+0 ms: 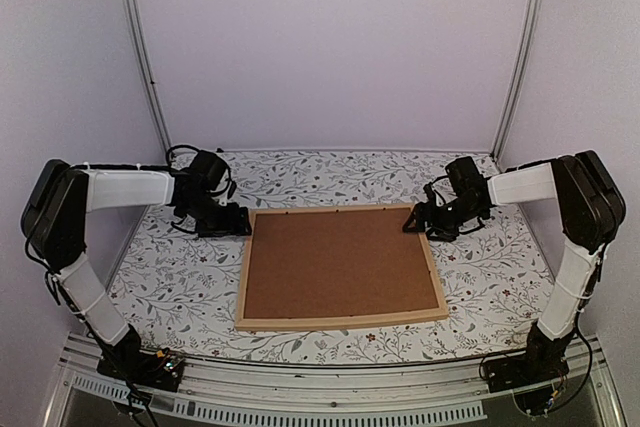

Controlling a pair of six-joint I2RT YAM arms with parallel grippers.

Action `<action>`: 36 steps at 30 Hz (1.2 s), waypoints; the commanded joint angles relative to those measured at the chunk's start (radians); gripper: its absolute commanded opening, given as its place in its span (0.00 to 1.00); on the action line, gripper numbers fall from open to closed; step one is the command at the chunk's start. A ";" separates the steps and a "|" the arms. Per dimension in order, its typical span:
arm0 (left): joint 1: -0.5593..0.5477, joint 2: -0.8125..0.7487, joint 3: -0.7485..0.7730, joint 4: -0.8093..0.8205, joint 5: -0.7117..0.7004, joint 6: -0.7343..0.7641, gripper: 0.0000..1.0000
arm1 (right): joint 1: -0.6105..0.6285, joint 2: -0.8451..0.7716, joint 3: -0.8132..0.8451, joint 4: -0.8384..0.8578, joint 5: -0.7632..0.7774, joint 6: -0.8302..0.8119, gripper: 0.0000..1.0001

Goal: Put the photo into the frame
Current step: Position the photo frame at the center of the board.

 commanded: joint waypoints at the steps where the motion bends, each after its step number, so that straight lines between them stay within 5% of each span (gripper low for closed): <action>1: 0.015 0.023 0.015 -0.042 -0.023 0.023 0.80 | 0.000 0.001 -0.027 -0.027 -0.012 -0.016 0.81; 15: 0.031 0.025 0.002 -0.024 0.011 0.027 0.82 | 0.000 0.008 -0.025 -0.030 0.023 -0.016 0.77; 24: 0.032 0.002 -0.028 0.023 0.075 0.013 0.82 | 0.000 -0.012 -0.017 -0.080 0.104 -0.028 0.49; 36: 0.032 -0.025 -0.025 -0.012 0.059 0.023 0.83 | 0.038 -0.146 -0.151 -0.094 0.217 0.011 0.26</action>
